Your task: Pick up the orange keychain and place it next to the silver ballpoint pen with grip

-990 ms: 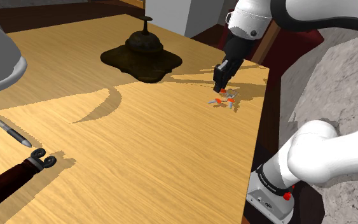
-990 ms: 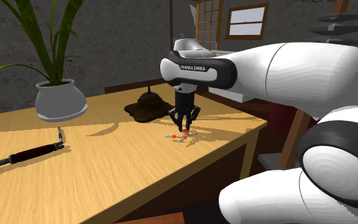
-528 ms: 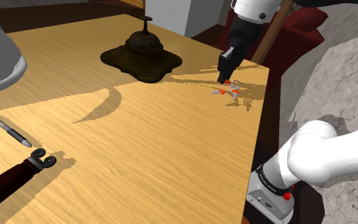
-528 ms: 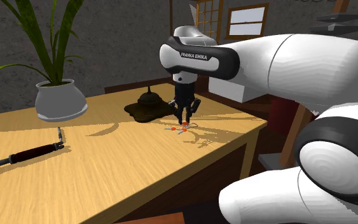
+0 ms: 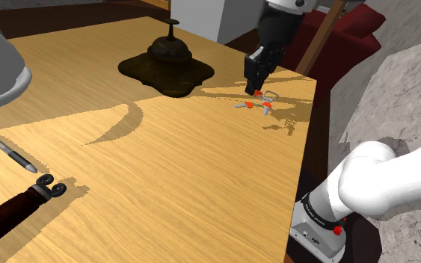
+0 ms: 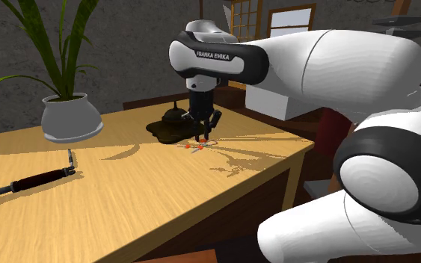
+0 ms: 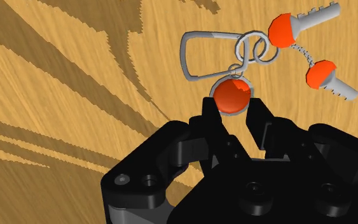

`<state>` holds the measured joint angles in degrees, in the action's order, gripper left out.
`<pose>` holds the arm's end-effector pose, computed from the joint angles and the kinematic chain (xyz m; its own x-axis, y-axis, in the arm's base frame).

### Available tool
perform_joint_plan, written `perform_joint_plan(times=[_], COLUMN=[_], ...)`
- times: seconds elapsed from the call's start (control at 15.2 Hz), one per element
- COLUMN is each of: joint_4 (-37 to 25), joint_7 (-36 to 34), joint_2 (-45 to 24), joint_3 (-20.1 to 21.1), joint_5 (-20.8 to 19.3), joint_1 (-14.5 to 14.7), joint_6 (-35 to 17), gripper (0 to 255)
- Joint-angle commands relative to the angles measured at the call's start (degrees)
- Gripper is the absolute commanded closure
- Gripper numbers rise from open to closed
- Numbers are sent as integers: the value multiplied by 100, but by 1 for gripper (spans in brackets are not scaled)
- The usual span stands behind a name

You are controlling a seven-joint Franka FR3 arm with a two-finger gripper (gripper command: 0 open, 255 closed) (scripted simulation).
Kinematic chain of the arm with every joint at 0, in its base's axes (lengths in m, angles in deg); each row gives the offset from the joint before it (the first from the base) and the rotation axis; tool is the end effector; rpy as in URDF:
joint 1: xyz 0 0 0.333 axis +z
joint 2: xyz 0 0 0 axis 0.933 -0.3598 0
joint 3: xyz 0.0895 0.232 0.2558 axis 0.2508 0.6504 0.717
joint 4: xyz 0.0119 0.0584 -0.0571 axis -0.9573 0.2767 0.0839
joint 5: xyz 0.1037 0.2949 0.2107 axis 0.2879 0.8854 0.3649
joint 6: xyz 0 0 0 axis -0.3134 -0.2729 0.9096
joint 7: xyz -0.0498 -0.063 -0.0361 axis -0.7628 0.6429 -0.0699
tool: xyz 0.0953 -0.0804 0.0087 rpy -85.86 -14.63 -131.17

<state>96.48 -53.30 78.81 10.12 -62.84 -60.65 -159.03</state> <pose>0.2724 0.1924 0.6435 0.9892 0.1465 0.0050 0.1465 -0.9892 -0.0025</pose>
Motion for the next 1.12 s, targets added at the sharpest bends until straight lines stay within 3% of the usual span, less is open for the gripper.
perform_joint_plan(times=[0.0, 0.59, 1.06], joint_4=[-186, -1417, -2816], joint_7=[-281, -1652, -2983], joint_2=[-219, -1535, -3092], joint_3=[249, 1444, 2462], joint_5=[76, 27, -727], joint_1=[34, 105, 274], joint_6=[-65, -264, -247], gripper=[255, 255, 255])
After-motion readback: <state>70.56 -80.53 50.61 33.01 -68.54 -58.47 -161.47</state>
